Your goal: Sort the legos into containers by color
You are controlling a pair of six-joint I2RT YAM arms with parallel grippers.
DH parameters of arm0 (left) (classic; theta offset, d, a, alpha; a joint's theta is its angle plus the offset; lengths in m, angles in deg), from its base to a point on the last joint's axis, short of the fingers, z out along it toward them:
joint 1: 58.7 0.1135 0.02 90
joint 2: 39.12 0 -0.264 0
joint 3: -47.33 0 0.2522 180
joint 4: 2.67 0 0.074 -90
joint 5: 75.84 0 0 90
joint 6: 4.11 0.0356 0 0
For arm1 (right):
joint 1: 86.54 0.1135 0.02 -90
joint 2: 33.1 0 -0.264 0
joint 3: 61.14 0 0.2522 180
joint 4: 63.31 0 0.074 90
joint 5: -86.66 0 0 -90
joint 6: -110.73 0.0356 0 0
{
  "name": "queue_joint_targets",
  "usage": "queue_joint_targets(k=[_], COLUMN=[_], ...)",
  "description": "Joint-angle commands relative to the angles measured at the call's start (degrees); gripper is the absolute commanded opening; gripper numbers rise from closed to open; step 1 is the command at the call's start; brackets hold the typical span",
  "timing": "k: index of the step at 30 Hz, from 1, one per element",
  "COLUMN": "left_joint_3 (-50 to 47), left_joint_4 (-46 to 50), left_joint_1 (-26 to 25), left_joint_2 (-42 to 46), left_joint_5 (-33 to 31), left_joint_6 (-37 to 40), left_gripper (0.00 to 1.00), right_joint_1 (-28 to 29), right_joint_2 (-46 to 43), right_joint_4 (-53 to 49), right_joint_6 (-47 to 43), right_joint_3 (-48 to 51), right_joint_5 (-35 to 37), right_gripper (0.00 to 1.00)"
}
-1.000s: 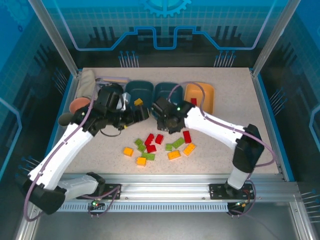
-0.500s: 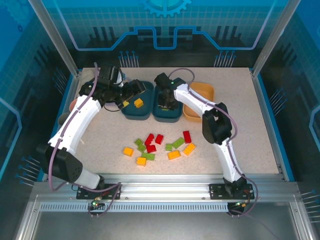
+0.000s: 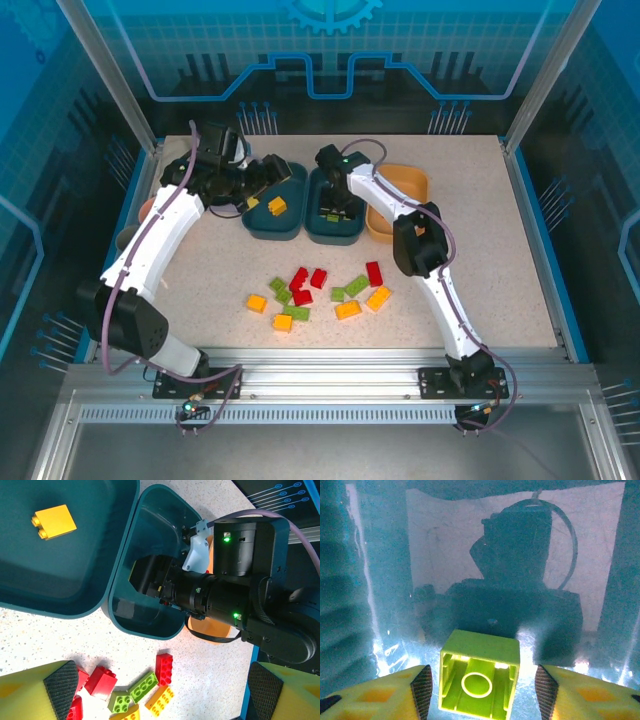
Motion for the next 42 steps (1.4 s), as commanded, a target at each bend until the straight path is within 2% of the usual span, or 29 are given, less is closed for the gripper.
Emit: queue_joint_targets(k=[1, 7, 11, 16, 21, 23, 26, 27, 33, 39, 42], left_joint_3=[-0.73, -4.31, -7.18, -13.59, -26.98, -32.46, -39.52, -41.56, -49.06, -48.90, -48.86], left_joint_4=[2.47, 4.41, 6.57, 11.86, 12.91, 11.25, 8.00, 6.79, -0.12, -5.33, -7.21], left_joint_1=[0.45, 0.45, 0.45, 0.45, 0.18, 0.01, -0.76, -1.02, -2.58, -3.07, -3.31], left_joint_2=[2.88, 6.81, 10.04, 15.08, 19.94, 21.75, 23.49, 23.63, 21.12, 14.92, 10.99], left_joint_5=[0.53, 0.07, -0.55, -3.83, -4.75, -3.94, -3.39, -3.38, -3.16, -4.09, -4.08], left_joint_6=[-0.02, -0.26, -0.71, -4.90, -14.42, -18.86, -24.86, -26.95, -35.17, -38.04, -38.75], left_gripper=[0.92, 0.92, 0.91, 0.89, 0.86, 0.86, 0.85, 0.85, 0.83, 0.82, 0.75], right_joint_1=[0.37, 1.72, 3.60, 9.61, 18.19, 21.57, 25.64, 26.26, 27.86, 27.90, 27.90], right_joint_2=[-7.43, -19.43, -29.16, -46.24, -64.51, -70.98, -78.49, -80.01, -83.52, -82.40, -81.58], right_joint_4=[-1.18, 1.29, 4.79, 18.01, 41.94, 49.74, 56.46, 57.06, 53.89, 53.14, 52.63], right_joint_6=[-0.80, -2.13, -3.86, -10.80, -21.10, -23.57, -24.43, -24.12, -23.02, -22.08, -22.31], right_joint_3=[0.03, 5.40, 14.13, 35.19, 63.16, 72.43, 83.02, 85.77, 88.97, 88.45, 87.75], right_joint_5=[-0.11, 2.09, 3.44, 4.20, -1.63, -2.31, -0.09, 0.10, -0.91, -1.66, -2.32], right_gripper=[0.60, 0.60, 0.60, 0.63, 0.70, 0.76, 0.99, 1.00, 1.00, 1.00, 1.00])
